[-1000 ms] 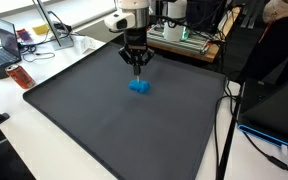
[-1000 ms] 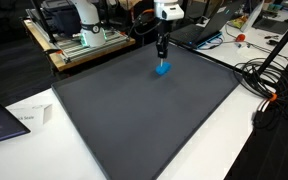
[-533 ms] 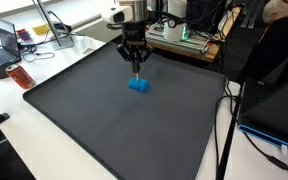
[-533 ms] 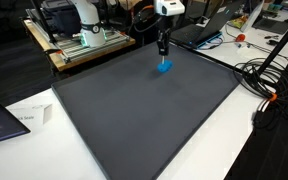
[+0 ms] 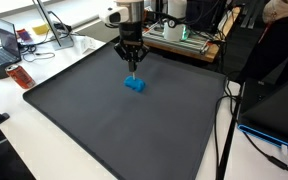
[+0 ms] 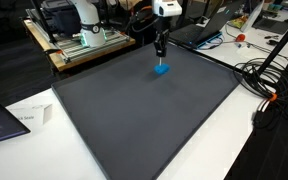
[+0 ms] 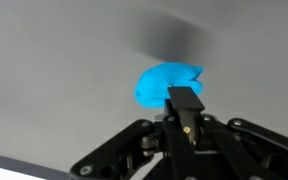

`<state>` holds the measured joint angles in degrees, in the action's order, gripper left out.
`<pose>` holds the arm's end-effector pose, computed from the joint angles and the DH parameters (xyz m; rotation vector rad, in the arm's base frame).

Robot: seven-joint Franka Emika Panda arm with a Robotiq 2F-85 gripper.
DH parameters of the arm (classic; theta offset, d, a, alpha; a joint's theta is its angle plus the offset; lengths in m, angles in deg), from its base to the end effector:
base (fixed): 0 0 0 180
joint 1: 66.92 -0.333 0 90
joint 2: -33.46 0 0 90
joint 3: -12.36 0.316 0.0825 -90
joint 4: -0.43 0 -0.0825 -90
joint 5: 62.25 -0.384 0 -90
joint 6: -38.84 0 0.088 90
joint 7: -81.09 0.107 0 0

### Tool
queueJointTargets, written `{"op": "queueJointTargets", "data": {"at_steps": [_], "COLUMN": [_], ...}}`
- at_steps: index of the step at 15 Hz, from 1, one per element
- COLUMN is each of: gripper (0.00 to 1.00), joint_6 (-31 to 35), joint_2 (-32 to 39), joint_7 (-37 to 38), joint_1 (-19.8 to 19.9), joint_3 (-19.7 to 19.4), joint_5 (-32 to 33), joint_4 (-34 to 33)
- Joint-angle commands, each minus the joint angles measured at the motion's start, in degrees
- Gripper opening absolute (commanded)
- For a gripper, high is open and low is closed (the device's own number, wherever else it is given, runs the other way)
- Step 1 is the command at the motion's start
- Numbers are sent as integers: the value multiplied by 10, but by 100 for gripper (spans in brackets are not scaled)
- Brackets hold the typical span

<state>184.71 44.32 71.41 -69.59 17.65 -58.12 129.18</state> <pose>0.5460 0.0771 0.2925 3.0578 0.5607 0.1712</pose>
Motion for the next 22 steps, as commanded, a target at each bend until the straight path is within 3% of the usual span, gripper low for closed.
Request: {"op": "queueJointTargets", "data": {"at_steps": [1, 2, 4, 5, 6, 8, 9, 10, 11, 12, 13, 14, 15, 16, 17, 18, 19, 20, 21, 22], "gripper": [3, 3, 3, 3, 3, 3, 3, 3, 3, 3, 3, 3, 3, 3, 3, 3, 3, 3, 3, 3], "joint_6": [8, 29, -21, 4, 30, -13, -9, 29, 11, -13, -4, -4, 44, 25, -7, -4, -8, 43, 27, 0], "joint_2": [-3, 3, -13, -3, 3, -15, -5, 6, 2, -12, -23, -10, 6, 2, -16, -20, -12, -1, -6, -15], "joint_7": [1, 55, -91, 21, 85, -80, -16, 90, 86, -32, -78, -39, 76, 98, -73, -88, -65, 60, 72, 8], "joint_1": [2, -7, 28, 1, -13, 25, 9, -16, -14, 13, 22, 9, -18, -23, 16, 17, 8, -20, -21, -4], "joint_3": [-1, -18, 32, -8, -33, 26, 3, -36, -31, 11, 29, 11, -32, -35, 27, 33, 19, -26, -26, -1], "joint_5": [-21, 29, -112, -13, 52, -99, -48, 51, 46, -59, -101, -72, 46, 63, -82, -97, -79, 40, 47, -13], "joint_4": [-3, -3, -1, -2, -1, 4, -3, -4, -5, 3, 15, 3, 1, -1, 11, 16, 6, 6, 4, 5]}}
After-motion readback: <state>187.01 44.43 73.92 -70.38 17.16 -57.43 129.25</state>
